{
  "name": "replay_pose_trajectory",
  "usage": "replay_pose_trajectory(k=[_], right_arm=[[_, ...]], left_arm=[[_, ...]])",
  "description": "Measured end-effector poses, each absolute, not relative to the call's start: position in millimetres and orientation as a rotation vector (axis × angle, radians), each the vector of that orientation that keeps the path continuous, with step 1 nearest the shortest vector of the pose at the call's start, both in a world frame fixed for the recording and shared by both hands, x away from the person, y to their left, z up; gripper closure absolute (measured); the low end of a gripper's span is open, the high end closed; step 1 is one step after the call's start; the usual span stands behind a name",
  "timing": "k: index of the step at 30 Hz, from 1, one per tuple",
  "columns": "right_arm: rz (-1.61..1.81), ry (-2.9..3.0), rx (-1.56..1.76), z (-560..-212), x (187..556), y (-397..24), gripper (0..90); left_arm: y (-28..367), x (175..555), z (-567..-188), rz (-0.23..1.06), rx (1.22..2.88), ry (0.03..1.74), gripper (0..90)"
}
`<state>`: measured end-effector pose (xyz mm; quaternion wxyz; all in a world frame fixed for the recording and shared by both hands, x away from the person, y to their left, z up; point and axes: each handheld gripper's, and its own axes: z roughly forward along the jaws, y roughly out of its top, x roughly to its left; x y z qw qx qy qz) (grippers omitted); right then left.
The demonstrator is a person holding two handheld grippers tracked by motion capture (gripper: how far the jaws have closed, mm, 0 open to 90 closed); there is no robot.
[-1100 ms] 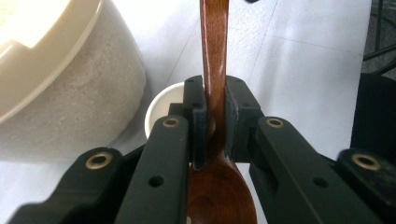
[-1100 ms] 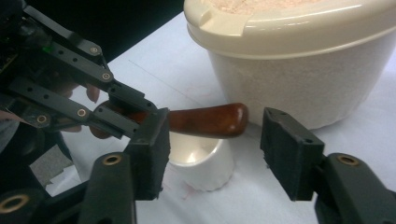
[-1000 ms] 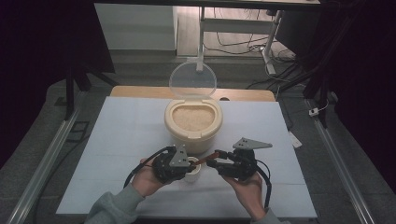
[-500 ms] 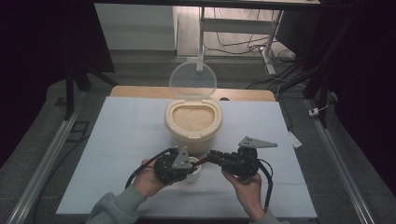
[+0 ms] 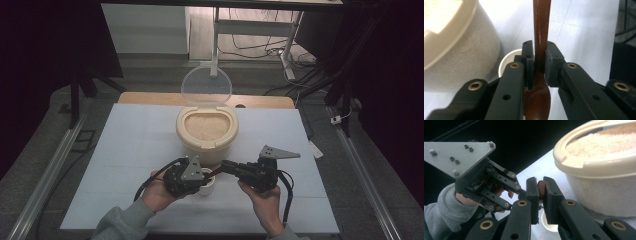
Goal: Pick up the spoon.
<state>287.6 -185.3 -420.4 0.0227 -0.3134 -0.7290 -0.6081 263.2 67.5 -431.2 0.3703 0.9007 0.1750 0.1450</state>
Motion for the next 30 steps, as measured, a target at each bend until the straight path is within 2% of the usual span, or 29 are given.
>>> replay_pose_trajectory(k=[5,6,7,12,23,30], right_arm=[[-1.930,-2.235,-0.968,-415,288,-191,83.4],[-1.939,-2.228,-0.968,-413,289,-192,83.4],[-1.946,-2.222,-0.965,-411,290,-196,83.4],[-1.986,-2.206,-0.975,-406,293,-202,83.4],[-1.993,-2.233,-0.996,-404,298,-211,83.4],[-2.012,-2.241,-0.990,-398,297,-214,83.3]], left_arm=[[81,262,-430,0.363,2.235,0.500,50.6],[85,262,-430,0.364,2.215,0.515,50.6],[89,261,-430,0.365,2.197,0.528,43.1],[120,257,-434,0.360,2.105,0.648,32.3],[182,252,-472,0.347,2.092,0.866,29.7],[202,251,-483,0.359,2.050,0.949,28.2]])
